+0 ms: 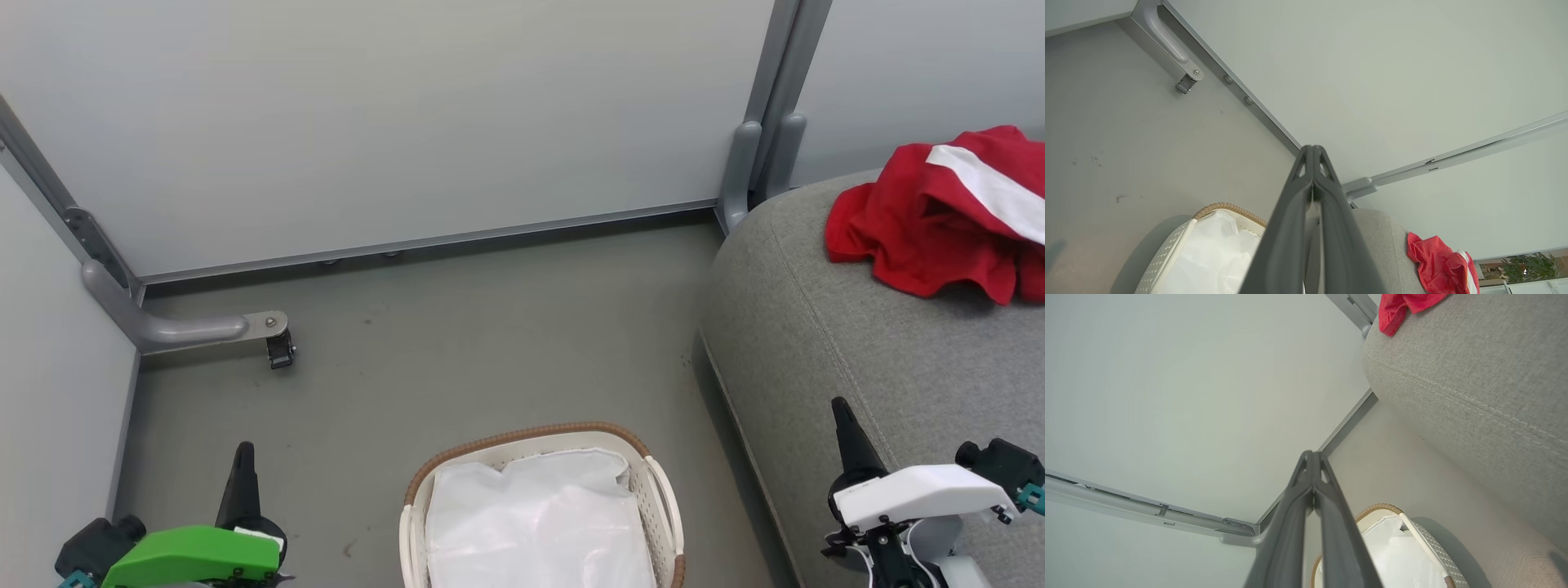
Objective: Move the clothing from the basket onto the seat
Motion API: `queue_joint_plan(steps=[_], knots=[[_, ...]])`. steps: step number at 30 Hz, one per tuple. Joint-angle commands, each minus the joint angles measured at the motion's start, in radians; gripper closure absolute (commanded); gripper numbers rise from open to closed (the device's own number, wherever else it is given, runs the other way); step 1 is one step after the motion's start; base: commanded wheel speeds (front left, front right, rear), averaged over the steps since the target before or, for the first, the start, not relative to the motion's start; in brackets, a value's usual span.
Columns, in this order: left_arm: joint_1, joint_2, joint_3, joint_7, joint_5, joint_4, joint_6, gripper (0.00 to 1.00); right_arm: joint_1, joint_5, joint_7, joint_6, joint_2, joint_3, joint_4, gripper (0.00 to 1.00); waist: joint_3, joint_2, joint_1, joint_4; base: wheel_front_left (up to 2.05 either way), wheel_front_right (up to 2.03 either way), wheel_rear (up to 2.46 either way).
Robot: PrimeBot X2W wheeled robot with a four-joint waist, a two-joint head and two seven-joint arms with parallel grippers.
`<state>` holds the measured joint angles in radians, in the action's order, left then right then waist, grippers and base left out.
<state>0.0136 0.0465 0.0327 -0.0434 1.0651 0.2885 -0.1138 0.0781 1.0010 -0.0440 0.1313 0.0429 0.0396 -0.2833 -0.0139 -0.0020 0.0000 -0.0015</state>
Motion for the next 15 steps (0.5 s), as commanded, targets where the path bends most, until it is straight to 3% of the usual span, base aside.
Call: queue_joint_plan(steps=[1, 15], knots=[[0.034, 0.004, 0.008, 0.007, 0.028, -0.016, -0.004, 1.0, 0.023, 0.03, 0.009, 0.0, 0.006, 0.006, 0.015, 1.0, 0.0, 0.0009, 0.0, 0.0, 0.0, 0.0, 0.0], [0.052, 0.005, 0.027, 0.045, 0.159, -0.023, -0.008, 1.0, 0.027, 0.177, 0.048, 0.0, 0.007, 0.024, 0.022, 1.0, 0.004, 0.0011, 0.0, 0.0, 0.0, 0.0, 0.0]])
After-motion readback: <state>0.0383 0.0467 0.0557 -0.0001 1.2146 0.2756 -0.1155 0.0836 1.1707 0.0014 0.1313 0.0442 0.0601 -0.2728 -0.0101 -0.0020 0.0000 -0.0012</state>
